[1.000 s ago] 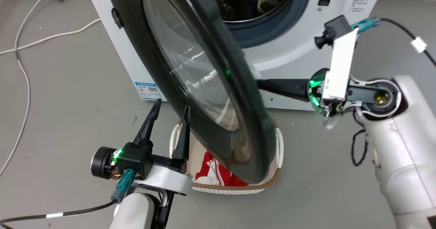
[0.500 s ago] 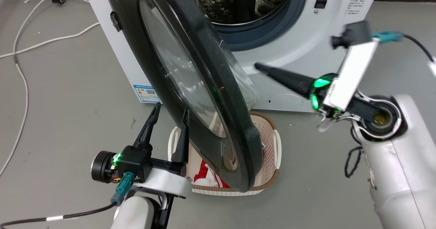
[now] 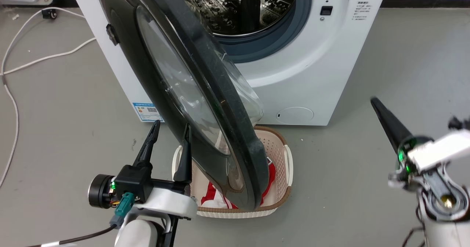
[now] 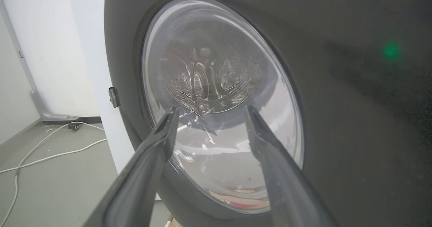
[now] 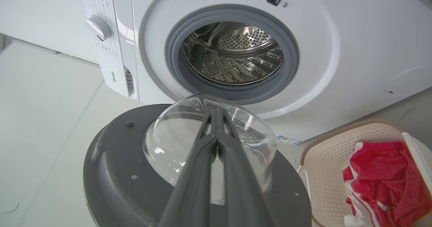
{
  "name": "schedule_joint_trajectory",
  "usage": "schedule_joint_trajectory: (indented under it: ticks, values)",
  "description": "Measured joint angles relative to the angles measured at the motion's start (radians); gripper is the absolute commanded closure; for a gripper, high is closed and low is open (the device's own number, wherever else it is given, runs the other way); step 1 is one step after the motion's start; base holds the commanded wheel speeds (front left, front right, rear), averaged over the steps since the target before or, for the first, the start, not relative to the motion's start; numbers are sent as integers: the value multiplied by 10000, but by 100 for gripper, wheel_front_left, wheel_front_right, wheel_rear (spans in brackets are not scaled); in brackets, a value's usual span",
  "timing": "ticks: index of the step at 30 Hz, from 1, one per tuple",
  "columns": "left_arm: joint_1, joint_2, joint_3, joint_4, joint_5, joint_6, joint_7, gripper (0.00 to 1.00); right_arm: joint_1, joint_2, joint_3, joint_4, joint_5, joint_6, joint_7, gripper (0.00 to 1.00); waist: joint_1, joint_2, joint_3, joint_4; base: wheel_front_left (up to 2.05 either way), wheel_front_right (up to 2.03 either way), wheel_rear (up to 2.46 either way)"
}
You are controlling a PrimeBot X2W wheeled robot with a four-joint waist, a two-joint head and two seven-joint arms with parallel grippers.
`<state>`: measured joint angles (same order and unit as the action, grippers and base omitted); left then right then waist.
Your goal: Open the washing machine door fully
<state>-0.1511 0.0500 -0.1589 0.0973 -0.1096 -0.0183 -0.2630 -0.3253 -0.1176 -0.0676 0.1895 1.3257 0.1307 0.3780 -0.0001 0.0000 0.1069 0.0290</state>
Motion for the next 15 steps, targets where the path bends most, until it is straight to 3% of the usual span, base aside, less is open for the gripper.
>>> schedule_joint_trajectory:
  ticks: [2, 3, 4, 5, 11, 15]
  values:
    - [41, 0, 58, 2, 0, -4, -2, 0, 636, 46, -100, -245, -343, 0, -489, 96, 0, 0, -38, -57, 0, 0, 0]
    - [45, 0, 82, 0, 0, -6, -2, 0, 927, 84, -146, -320, -602, 0, -796, 58, 0, 0, -57, -77, 0, 0, 0]
    - [60, 2, 100, 2, 2, -6, -2, 0, 1204, 132, -178, -408, -738, 0, -1035, 9, 0, 0, -72, -92, 0, 0, 0]
    - [85, -2, 125, 6, 2, -8, 0, 0, 1462, 171, -176, -529, -911, 0, -1302, 0, 0, 0, -89, -101, 0, 0, 0]
    - [248, 0, 215, 19, 6, -10, 0, 0, 2421, 397, -142, -1216, -2403, 0, -3047, 0, 0, 0, -238, -98, 0, 0, 0]
    - [329, 0, 234, 48, 8, -8, -2, 0, 2719, 487, -186, -1469, -4305, 0, -4249, 0, 0, 0, -326, -75, 0, 0, 0]
